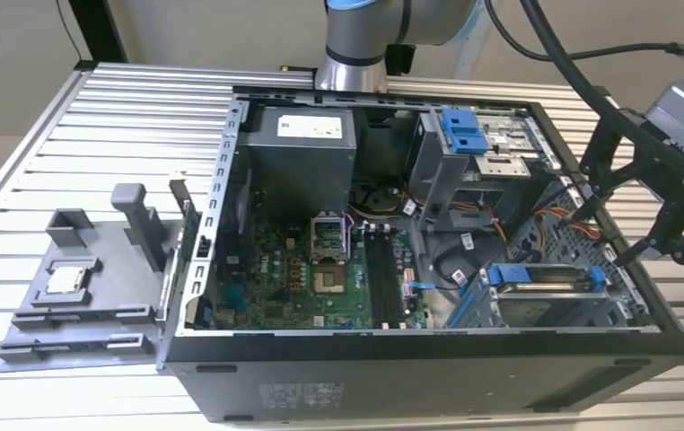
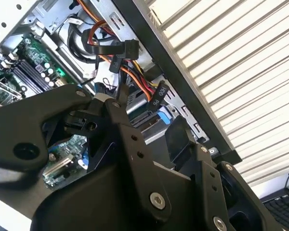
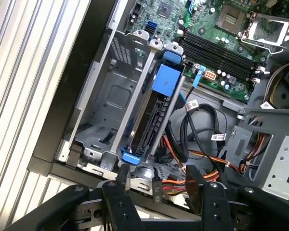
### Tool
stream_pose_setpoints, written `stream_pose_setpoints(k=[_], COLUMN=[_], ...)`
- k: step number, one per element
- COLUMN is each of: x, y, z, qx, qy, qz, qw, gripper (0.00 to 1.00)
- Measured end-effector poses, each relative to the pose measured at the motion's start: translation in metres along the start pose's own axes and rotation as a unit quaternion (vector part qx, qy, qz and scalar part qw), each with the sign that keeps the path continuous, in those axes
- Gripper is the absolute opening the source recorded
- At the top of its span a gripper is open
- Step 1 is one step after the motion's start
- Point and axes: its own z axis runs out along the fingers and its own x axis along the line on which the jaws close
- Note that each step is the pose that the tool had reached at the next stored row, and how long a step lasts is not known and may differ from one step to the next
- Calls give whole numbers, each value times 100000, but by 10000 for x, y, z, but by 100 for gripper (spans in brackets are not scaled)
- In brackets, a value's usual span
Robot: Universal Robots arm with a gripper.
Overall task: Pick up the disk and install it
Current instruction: 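Insert the disk into the insertion slot, then insert the first disk wire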
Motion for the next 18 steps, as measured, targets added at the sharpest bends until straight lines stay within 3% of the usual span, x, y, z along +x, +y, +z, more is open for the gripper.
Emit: stream_pose_setpoints(k=[18], x=[-20], y=[-19], z=[8], qx=[-75], qy=[-36], qz=[-10], qw=[100000], gripper=[100])
